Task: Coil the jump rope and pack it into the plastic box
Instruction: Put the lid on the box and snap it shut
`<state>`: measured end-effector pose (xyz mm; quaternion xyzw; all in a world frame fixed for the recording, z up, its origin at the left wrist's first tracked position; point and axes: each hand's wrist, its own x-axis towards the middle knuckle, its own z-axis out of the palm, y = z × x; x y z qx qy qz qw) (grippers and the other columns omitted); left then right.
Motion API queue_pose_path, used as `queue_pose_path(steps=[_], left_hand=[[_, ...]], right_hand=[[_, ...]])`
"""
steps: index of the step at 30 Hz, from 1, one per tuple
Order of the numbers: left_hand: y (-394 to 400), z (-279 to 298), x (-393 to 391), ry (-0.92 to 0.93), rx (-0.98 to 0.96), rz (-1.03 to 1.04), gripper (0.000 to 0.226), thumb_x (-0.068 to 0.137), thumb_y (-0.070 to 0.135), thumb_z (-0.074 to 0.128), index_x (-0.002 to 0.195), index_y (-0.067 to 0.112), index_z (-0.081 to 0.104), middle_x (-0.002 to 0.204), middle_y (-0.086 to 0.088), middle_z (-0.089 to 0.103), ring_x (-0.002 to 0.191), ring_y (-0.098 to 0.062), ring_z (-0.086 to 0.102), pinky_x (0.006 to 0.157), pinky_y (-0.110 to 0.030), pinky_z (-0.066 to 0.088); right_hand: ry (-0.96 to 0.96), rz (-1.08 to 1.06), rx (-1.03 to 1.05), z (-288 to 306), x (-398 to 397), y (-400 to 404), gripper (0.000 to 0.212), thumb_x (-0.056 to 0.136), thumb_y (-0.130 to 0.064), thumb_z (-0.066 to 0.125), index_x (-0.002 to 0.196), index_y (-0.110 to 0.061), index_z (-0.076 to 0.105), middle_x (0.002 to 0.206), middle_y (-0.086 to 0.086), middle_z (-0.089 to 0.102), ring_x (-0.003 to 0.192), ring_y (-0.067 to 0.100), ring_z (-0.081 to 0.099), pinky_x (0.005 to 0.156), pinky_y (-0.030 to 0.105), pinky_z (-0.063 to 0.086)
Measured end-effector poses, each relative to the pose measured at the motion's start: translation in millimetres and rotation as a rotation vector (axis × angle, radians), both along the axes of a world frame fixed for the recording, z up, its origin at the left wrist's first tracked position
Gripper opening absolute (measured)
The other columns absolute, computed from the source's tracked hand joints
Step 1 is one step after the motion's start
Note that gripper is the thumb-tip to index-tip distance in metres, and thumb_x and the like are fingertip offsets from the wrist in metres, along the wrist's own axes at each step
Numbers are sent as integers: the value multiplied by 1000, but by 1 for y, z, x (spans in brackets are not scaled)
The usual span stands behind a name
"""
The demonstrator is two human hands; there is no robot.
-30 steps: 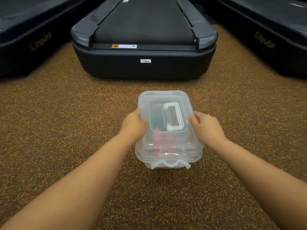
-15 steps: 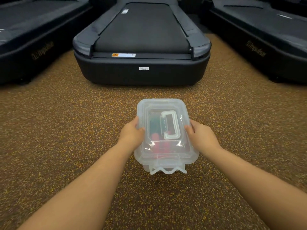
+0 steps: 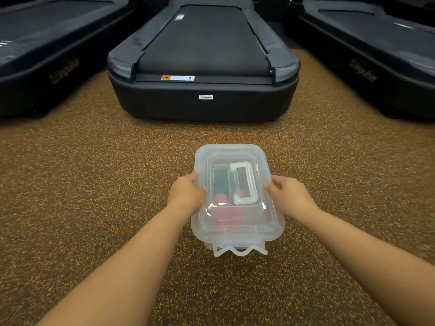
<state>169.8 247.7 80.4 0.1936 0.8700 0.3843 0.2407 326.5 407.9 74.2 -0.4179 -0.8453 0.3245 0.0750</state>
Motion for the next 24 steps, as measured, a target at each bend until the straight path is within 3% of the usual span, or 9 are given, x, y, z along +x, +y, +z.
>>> queue_pose_path(steps=[3, 6, 8, 12, 13, 15, 17, 19, 24], left_hand=[[-10, -3, 7, 13, -13, 6, 56, 90, 11, 49, 144, 22, 37, 140, 0, 51, 111, -21, 55, 79, -22, 38], [-18, -7, 14, -7, 17, -1, 56, 91, 11, 50, 143, 26, 38, 138, 2, 53, 100, -13, 52, 80, -24, 40], [-20, -9, 14, -15, 27, -6, 54, 91, 11, 50, 141, 28, 42, 134, 3, 57, 97, -14, 53, 81, -26, 42], [-14, -13, 16, 9, 32, -35, 45, 92, 14, 43, 133, 31, 49, 128, 0, 60, 105, -21, 58, 89, -35, 49], [-10, -15, 17, 43, 9, -36, 44, 94, 17, 40, 136, 27, 43, 138, -3, 52, 118, -25, 53, 98, -41, 45], [-1, -17, 19, 160, -57, -49, 53, 97, 24, 36, 148, 21, 21, 159, -5, 18, 144, -25, 22, 116, -43, 23], [13, -18, 15, 311, -92, -108, 60, 98, 28, 34, 151, 18, 8, 161, -4, -1, 148, -20, 1, 119, -37, 6], [31, -18, 4, 421, -124, -193, 60, 99, 32, 32, 152, 16, 7, 161, -4, -3, 148, -19, -3, 118, -34, 0], [71, -23, -15, 564, -251, -389, 63, 99, 43, 20, 152, 15, 1, 161, -4, -6, 147, -18, -8, 119, -36, -7]], right_hand=[[5, 10, -24, 1, 9, -7, 27, 94, -33, 46, 114, -25, 63, 79, 1, 70, 66, 18, 63, 61, 34, 52], [10, 9, -49, -3, 18, -12, 29, 94, -36, 48, 116, -23, 60, 86, -2, 69, 80, 18, 65, 71, 37, 54], [26, -15, -102, -6, 21, -13, 29, 93, -38, 50, 119, -25, 54, 88, -7, 63, 82, 14, 62, 66, 33, 49], [32, -65, -232, -8, 17, -2, 40, 86, -47, 51, 119, -25, 49, 98, -1, 65, 88, 18, 63, 76, 39, 53], [44, -75, -258, -7, 15, 1, 49, 85, -51, 51, 126, -25, 46, 108, -1, 63, 96, 21, 62, 84, 43, 52], [93, -101, -306, -5, 6, 9, 62, 86, -55, 48, 138, -23, 38, 128, -2, 53, 115, 23, 54, 97, 46, 45], [157, -101, -343, -5, -7, 19, 59, 89, -56, 45, 138, -23, 40, 131, -4, 50, 117, 20, 50, 96, 41, 43], [208, -102, -382, -7, -22, 28, 50, 90, -54, 44, 130, -24, 49, 126, -4, 54, 111, 17, 52, 90, 37, 42], [277, -157, -470, -26, -59, 49, 49, 86, -56, 47, 120, -22, 56, 116, 1, 63, 103, 21, 61, 95, 43, 47]])
